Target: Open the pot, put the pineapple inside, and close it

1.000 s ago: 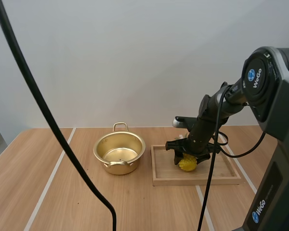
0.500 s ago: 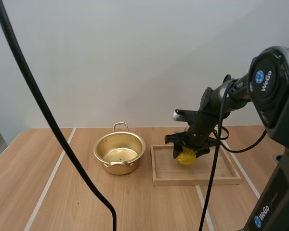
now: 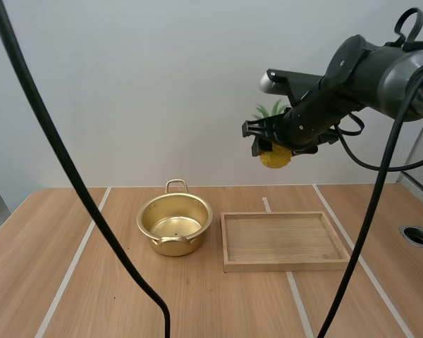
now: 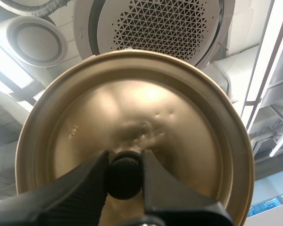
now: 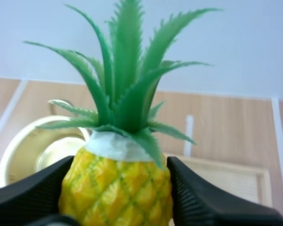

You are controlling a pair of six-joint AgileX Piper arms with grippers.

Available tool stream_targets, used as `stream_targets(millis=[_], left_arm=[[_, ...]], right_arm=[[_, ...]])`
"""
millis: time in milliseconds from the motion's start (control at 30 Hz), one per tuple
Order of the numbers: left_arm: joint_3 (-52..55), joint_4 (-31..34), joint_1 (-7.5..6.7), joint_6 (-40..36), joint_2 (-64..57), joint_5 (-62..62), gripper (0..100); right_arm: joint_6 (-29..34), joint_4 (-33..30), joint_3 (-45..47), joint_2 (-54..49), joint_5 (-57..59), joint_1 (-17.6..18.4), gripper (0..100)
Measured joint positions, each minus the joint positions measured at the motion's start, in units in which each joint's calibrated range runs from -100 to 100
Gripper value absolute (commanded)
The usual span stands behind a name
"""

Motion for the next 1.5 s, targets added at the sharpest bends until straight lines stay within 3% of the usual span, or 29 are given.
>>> stream_targets(millis=[233,367,567,733,1067,1233,1500], left_arm=[[0.0,0.0,0.0,0.0,0.0,-0.16,0],[0.0,0.0,0.0,0.0,0.0,-0.16,0],[0.0,0.0,0.0,0.0,0.0,-0.16,0],[0.0,0.0,0.0,0.0,0.0,-0.16,0],[0.0,0.0,0.0,0.0,0.0,-0.16,0],[0.0,0.0,0.0,0.0,0.0,-0.34,0],[0.0,0.0,0.0,0.0,0.0,-0.34,0]], right_arm=[[-14.1,19.31,-0.29,-3.56,9.6,0.0,0],[-17.5,22.82,-0.29,-2.99,11.61,0.18,0],[-21.68,22.82,-0.29,-0.95,12.33,2.48,0],[-24.15,22.48,-0.29,1.26,11.2,7.31,0],[-22.95,14.72,-0.29,11.88,-3.31,15.14,0],[-22.86,12.29,-2.17,20.45,-6.18,17.18,0],[-22.44,7.01,-9.57,32.09,-9.42,17.37,0]])
